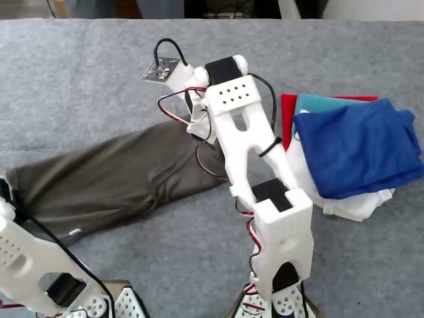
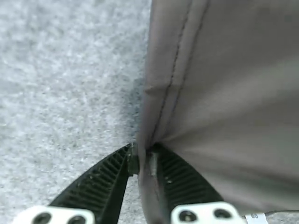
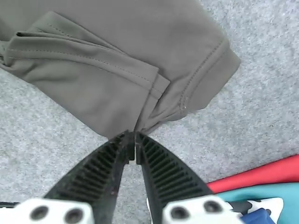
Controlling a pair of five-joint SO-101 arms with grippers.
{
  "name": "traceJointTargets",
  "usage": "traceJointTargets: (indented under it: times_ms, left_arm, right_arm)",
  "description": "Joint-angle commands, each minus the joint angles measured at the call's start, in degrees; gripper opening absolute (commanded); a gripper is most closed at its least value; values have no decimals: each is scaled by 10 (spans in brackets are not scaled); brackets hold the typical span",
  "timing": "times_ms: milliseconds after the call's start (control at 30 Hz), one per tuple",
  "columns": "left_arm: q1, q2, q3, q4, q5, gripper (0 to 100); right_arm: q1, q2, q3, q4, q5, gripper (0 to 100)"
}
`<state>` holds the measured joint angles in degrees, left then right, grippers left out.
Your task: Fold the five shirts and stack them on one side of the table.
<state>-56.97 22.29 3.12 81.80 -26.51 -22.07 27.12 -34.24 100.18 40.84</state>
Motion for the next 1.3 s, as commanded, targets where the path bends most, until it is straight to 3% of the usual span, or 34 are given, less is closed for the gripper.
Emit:
traceJointTargets:
  times_ms: [0, 67, 200, 467, 633, 933, 1267]
  left_arm:
    - [4, -4, -19, -2, 3, 34]
    - [8, -4, -19, 3, 3, 56]
    - [14, -6, -24, 36, 5, 230]
    - [15, 27, -26, 37, 46, 221]
    - [17, 94, -80, 77, 63, 216]
    - [17, 165, -163, 112, 59, 28]
    - [-8, 126, -217, 142, 47, 30]
  right_arm:
    - [4, -6, -30, 2, -3, 15]
    - [4, -6, -30, 2, -3, 15]
    - [4, -6, -30, 2, -3, 15]
    - [3, -26, -30, 2, -3, 15]
    - [4, -58, -28, 2, -3, 15]
    - [4, -77, -25, 2, -3, 15]
    - [6, -80, -29, 2, -3, 15]
